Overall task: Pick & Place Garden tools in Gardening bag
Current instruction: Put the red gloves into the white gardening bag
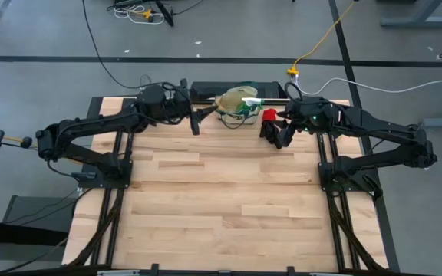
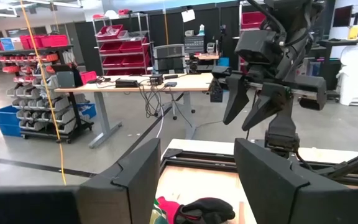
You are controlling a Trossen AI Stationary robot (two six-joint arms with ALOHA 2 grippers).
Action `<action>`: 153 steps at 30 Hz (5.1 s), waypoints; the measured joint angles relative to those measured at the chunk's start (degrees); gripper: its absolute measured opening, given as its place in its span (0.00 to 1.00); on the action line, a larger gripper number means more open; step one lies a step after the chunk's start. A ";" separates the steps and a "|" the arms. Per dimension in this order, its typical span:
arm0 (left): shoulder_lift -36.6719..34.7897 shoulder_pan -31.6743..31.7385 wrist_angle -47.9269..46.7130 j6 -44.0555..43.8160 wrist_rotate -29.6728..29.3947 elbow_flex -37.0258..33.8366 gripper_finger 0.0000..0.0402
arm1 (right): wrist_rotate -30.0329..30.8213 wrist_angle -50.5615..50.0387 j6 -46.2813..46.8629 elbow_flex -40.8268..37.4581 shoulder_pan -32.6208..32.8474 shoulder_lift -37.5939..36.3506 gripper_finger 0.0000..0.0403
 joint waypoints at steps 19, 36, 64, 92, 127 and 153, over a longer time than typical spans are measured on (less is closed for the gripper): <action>0.00 -2.67 -0.13 -0.05 -5.14 0.00 0.52 | 4.09 -12.00 15.82 -1.00 -1.45 0.00 0.60; 0.00 -2.64 -0.15 -0.53 -5.67 0.00 0.52 | -2.33 -1.50 27.15 -17.07 -6.40 0.02 0.60; 0.02 -2.58 -2.20 -0.60 -9.68 0.00 0.52 | -8.59 17.97 25.69 -26.43 -16.92 0.73 0.70; 0.02 -2.58 -2.53 -0.51 -10.15 0.00 0.52 | -9.44 11.06 20.83 -21.00 -20.70 16.59 0.81; 0.04 -2.58 -5.41 -0.51 -11.00 0.00 0.52 | -11.17 16.78 20.21 -20.96 -20.68 30.77 0.79; 0.04 -2.59 -5.46 -0.51 -11.00 0.00 0.52 | -11.17 16.74 20.82 -20.98 -20.65 30.77 0.32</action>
